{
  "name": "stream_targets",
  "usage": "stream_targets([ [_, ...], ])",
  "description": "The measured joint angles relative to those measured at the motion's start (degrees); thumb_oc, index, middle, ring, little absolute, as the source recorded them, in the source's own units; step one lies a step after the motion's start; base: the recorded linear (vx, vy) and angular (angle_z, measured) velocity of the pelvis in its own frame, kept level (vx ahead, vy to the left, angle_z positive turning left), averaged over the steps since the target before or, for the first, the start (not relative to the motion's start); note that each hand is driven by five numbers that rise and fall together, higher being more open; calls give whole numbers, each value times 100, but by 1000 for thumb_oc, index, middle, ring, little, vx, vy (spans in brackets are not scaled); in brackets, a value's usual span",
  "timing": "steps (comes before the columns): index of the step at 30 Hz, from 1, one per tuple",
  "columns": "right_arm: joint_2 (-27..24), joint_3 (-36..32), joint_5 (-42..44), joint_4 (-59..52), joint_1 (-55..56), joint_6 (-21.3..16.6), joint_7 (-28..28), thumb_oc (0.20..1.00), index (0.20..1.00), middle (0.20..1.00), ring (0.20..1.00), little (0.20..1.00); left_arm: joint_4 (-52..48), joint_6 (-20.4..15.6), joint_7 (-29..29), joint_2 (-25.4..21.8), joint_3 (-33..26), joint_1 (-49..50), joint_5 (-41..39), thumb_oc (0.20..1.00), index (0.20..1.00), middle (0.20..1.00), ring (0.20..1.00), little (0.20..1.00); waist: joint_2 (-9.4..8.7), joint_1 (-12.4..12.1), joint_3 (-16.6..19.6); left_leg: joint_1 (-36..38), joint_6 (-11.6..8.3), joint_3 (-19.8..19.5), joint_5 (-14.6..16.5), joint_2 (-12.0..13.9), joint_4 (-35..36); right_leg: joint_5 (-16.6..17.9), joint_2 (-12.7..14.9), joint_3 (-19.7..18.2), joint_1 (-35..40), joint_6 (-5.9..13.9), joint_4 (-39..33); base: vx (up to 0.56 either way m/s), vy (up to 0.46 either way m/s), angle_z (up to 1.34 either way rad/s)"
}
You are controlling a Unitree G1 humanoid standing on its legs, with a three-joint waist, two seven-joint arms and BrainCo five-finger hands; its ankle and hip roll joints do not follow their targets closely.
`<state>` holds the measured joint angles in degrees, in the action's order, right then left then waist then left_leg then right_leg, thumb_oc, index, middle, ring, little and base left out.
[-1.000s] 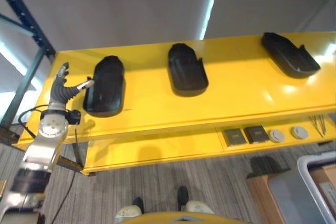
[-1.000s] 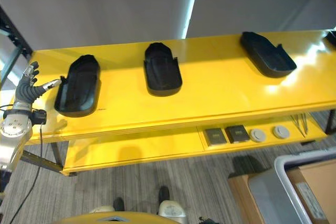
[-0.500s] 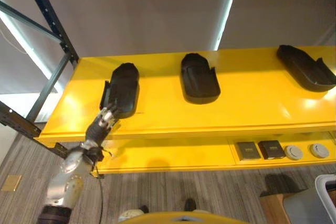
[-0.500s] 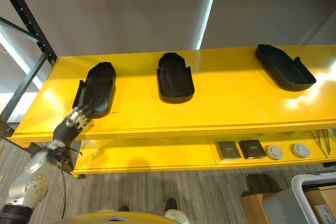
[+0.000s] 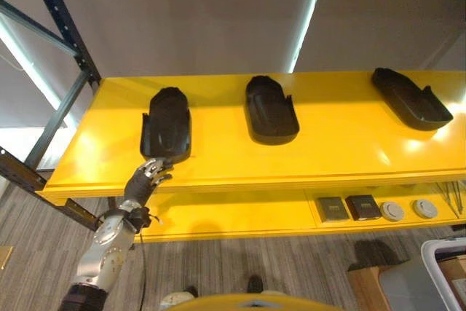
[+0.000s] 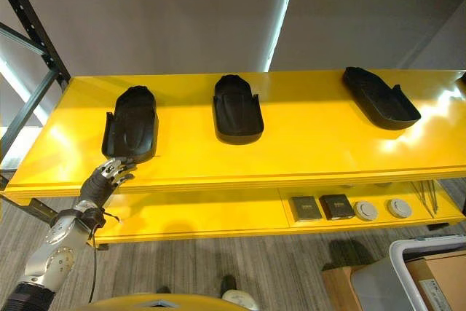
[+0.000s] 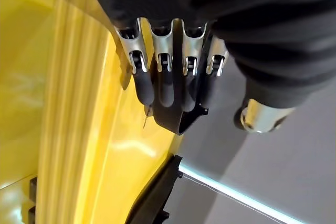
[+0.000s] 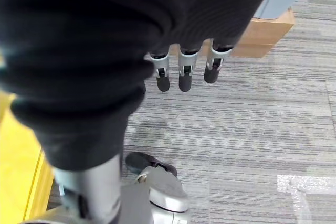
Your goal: Move parts from the plastic box to the shelf.
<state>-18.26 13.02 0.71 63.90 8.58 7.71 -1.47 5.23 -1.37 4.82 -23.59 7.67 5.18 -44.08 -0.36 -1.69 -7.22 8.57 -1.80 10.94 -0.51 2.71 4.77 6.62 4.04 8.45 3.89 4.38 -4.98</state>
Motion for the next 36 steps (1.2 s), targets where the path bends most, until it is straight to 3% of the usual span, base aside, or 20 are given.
stream_targets([
  [18, -1, 1, -57, -60, 23, -2, 1, 1000, 1000, 1000, 1000, 1000, 26, -291, -233, -1, 3, -7, 407, 200, 200, 200, 200, 200, 54, 39, -37, 25, 24, 25, 20, -1, -1, -11, -2, -16, 7, 13, -2, 2, 1, 0],
  [26, -10, 33, -115, -78, 21, -1, 9, 1000, 1000, 1000, 1000, 1000, 852, -662, -571, 18, 8, -553, 616, 200, 200, 200, 200, 200, 56, 184, -43, 56, 25, 105, 28, 6, -1, -7, -12, -79, 5, 16, 5, 12, -4, -4],
  [36, -23, 164, -332, -216, 27, 1, 26, 1000, 1000, 1000, 1000, 1000, 1377, -822, -822, 124, 20, -1010, 941, 200, 200, 200, 200, 200, -27, 341, -88, 151, 19, 227, 55, 14, -6, 2, -29, -193, 9, 19, 9, 4, -8, -6],
])
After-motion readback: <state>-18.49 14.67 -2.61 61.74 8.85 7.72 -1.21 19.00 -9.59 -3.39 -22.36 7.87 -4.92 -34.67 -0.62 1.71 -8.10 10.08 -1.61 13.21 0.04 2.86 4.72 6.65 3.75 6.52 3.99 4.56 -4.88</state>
